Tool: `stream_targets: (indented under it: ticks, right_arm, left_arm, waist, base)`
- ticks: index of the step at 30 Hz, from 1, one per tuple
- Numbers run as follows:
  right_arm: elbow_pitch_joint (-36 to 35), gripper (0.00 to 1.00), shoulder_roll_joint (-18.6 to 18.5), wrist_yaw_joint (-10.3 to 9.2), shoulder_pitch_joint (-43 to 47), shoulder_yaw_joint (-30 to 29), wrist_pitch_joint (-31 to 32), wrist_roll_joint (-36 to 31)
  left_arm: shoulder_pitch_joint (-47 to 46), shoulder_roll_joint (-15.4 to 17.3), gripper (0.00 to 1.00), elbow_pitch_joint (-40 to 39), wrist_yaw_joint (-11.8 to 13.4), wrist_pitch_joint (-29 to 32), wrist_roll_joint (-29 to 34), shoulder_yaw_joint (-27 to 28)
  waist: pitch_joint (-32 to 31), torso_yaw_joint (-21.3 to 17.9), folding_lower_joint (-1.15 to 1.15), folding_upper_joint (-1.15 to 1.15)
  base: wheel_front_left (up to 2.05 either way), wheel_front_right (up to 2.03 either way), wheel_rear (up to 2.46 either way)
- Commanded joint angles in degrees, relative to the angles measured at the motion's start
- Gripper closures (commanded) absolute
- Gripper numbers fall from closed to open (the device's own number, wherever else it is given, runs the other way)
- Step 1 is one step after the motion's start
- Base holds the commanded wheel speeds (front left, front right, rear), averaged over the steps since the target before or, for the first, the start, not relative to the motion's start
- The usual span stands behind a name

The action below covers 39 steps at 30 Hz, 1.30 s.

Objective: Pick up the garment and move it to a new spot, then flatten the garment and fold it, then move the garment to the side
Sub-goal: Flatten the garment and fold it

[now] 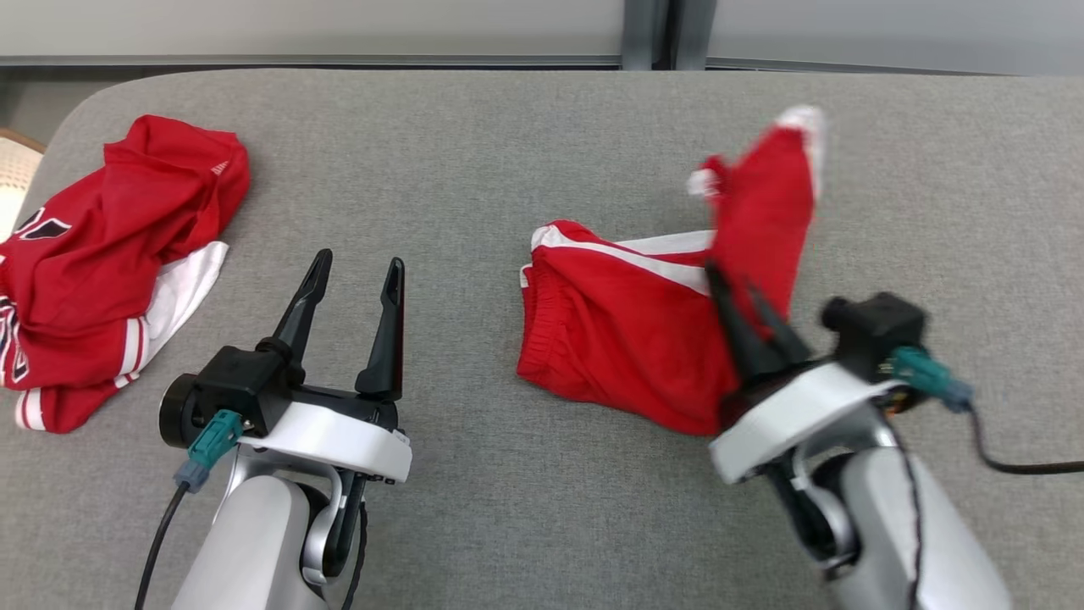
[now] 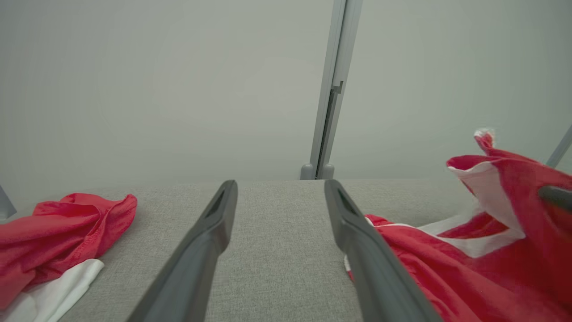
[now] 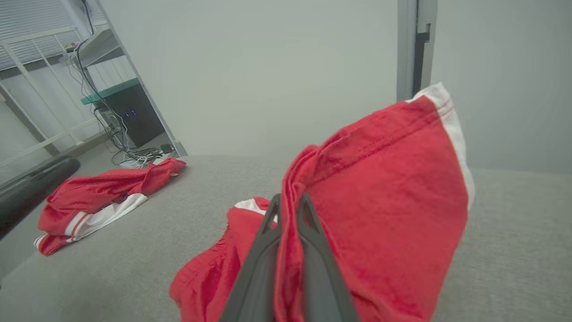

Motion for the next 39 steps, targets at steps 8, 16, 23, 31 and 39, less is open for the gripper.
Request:
stream_targets:
  ticks: [8,16,23,31,39]
  right_arm:
    - [6.45,1.00,0.47,-0.02,-3.36,15.23,1.81,5.48]
    - [12.64,0.29,0.56,-0.02,-5.07,19.52,-0.37,7.05]
    - [7.90,0.00,0.51,-0.02,-5.76,19.53,-7.60,5.54]
    - [-2.29,0.00,-3.59,-0.02,0.99,3.20,-10.60,0.26]
    - [-8.46,0.00,-4.91,-0.02,11.90,-13.54,-7.13,-3.93]
  left_arm:
    - [-0.16,-0.11,0.00,0.64,1.05,-0.46,-0.03,-0.66]
    - [-0.08,-0.27,0.00,1.59,1.44,-0.98,-0.57,-0.98]
    - [-0.21,0.33,0.00,1.94,1.74,-1.13,-0.44,-0.97]
    - [1.57,1.93,0.00,0.93,2.37,-1.49,-0.53,0.05]
    - [4.13,3.93,0.00,0.22,2.45,-0.96,-0.87,0.49]
  waist:
    - [-0.14,2.92,0.00,0.00]
    - [0.40,3.09,0.00,0.00]
    - [0.03,2.14,0.00,0.00]
    - [-1.53,0.00,0.00,0.00]
    - [-3.60,-1.92,0.00,0.00]
  base:
    - [0.00,0.00,0.00]
    - [0.00,0.00,0.00]
    - [0.00,0.00,0.00]
    - [0.00,0.00,0.00]
    - [0.00,0.00,0.00]
